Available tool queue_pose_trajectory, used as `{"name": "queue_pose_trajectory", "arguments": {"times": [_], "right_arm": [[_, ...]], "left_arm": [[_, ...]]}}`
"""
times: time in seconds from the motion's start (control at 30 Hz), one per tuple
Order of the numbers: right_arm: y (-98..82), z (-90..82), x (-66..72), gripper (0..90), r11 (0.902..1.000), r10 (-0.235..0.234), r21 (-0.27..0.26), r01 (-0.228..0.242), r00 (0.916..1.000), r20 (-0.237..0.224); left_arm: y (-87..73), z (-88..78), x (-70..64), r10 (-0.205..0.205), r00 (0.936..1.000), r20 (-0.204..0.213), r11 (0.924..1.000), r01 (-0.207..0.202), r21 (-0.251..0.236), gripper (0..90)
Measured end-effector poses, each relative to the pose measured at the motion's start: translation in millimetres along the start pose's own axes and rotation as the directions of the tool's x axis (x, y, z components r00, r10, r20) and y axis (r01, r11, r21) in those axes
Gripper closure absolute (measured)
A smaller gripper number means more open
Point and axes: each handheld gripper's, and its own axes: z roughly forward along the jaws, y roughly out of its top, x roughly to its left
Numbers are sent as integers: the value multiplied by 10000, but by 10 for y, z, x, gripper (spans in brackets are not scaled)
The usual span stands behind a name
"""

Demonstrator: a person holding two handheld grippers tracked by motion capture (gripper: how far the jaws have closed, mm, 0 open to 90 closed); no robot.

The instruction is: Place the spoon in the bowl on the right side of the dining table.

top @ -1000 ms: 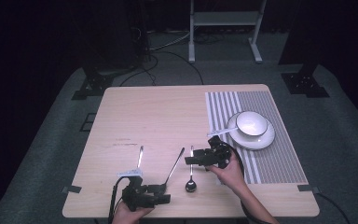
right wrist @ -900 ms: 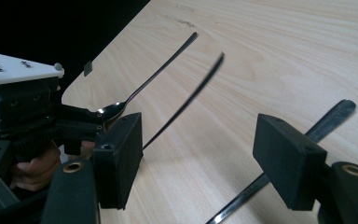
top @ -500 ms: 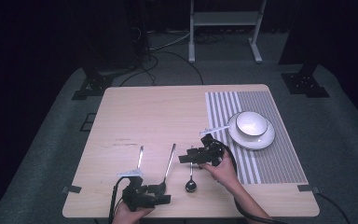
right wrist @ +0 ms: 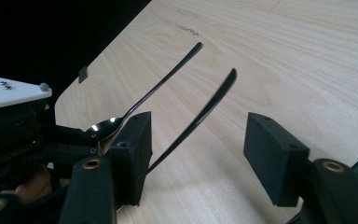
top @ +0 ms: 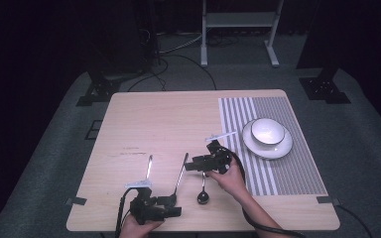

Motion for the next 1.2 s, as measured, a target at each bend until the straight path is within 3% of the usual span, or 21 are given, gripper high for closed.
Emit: {"name": "queue_pose_trajectory", "arguments": {"times": [0.27, 0.43, 0.77, 0.9, 1.2], "right_arm": [[44, 65, -5, 509, 9997, 171, -155, -170, 9998, 31], [50, 85, -8, 633, 9995, 258, -173, -254, 9995, 198], [66, 132, -54, 691, 9982, 551, -249, -546, 9983, 164], [66, 152, -66, 759, 9977, 651, -220, -648, 9978, 118], [78, 100, -81, 831, 9921, 1162, -376, -1196, 9898, -819]], "left_arm": [[1, -3, -1, 7, 10000, -8, 10000, -7, 12, 57], [1, -4, 0, 31, 10000, -16, 10000, -31, 42, 57], [2, -3, -2, 50, 10000, -27, 10000, -50, 51, 57], [2, -5, -2, 34, 10000, -18, 10000, -34, 52, 57], [-1, -8, 8, -14, 10000, 53, 10000, 14, 15, 56]]}}
